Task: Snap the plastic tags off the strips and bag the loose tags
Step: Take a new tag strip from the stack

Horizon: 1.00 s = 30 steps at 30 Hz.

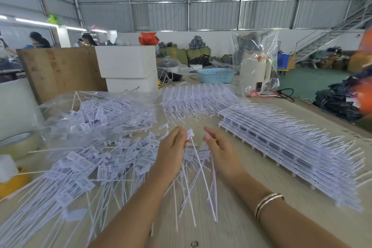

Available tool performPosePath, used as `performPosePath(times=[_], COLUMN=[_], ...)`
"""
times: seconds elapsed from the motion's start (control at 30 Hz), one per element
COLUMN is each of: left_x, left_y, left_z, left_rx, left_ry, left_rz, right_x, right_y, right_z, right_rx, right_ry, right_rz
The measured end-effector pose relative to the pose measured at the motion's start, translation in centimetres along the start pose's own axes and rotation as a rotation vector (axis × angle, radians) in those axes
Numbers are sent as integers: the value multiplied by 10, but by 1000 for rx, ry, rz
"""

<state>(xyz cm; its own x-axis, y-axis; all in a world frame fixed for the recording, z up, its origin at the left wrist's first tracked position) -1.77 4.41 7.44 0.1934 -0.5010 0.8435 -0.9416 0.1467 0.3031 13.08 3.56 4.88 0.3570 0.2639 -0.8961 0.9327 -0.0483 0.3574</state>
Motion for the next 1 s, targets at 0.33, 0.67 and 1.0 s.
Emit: performPosePath(times=[0.33, 0.67, 1.0], left_x=[8, 25, 5], left_y=[-18, -5, -8], left_z=[1, 1, -4], left_rx=[-84, 45, -58], left_ry=[-40, -139, -39], left_rz=[-198, -566, -375], right_x=[-16, -14, -14], right_y=[-10, -10, -13], right_z=[4, 3, 4], right_rx=[-29, -118, -159], right_ry=[92, 140, 131], right_rz=[172, -222, -371])
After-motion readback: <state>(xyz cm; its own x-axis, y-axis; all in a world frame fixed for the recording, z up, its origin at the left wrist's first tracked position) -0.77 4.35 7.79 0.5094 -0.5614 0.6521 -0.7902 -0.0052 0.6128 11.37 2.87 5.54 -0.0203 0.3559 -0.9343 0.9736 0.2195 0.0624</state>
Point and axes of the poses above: each hand's wrist, its own z-axis away from the middle knuckle, its own y-axis out of the back of the hand, x = y × z, the point moved 9 cm from there along -z, towards the middle knuckle, and after that the axes turned 11 degrees about -x, right-handed, at the moved point
